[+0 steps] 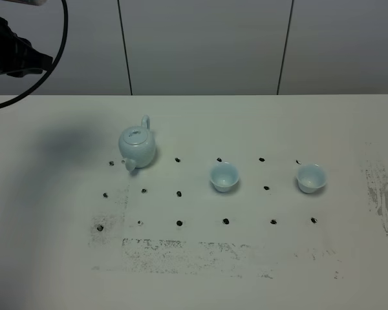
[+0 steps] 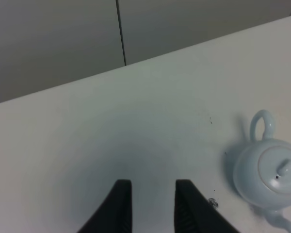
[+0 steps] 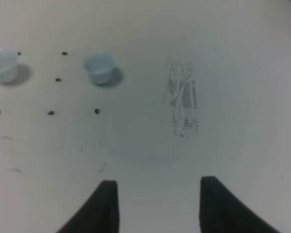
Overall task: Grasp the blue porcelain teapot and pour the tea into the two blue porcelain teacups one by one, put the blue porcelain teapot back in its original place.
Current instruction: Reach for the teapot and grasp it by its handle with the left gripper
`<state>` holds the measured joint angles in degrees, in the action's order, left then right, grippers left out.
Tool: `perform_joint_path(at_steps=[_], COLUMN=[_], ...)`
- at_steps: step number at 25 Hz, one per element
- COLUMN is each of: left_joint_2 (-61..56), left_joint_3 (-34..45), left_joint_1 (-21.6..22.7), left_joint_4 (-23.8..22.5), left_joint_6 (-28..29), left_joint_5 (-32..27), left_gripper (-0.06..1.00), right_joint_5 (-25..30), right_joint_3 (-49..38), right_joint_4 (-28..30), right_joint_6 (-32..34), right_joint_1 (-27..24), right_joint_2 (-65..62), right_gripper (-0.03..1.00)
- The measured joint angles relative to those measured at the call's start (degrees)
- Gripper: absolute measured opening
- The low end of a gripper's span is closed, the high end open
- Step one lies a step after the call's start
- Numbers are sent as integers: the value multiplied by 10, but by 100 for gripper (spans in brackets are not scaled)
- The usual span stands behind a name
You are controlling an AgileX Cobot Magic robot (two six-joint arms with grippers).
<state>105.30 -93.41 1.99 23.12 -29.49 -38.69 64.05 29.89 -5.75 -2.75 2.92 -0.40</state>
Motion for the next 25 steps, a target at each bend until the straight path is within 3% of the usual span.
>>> perform_joint_path(at_steps=[7,15,19,22,25], left_joint_2=[0,0,20,67,124], left_joint_3=[0,-1,-33,-96,-171], left_joint_1=[-11,-111,-150,-157,-157], left_joint_4=[-7,-47,-82,-127,-142], left_joint_6=[-11,-7,50,107,136], left_joint_5=[0,27,30,0,-38], left_gripper=[25,27,28,29,31], right_joint_5=[0,0,0,0,0], right_joint_3=[0,0,0,0,0], right_joint_4=[-1,-2,-2,-2,-2], right_joint_6=[1,1,1,1,2], right_joint_1=[-33,-33,-33,-33,-33], right_joint_2=[0,0,0,0,0], right_gripper=[37,37,37,37,37])
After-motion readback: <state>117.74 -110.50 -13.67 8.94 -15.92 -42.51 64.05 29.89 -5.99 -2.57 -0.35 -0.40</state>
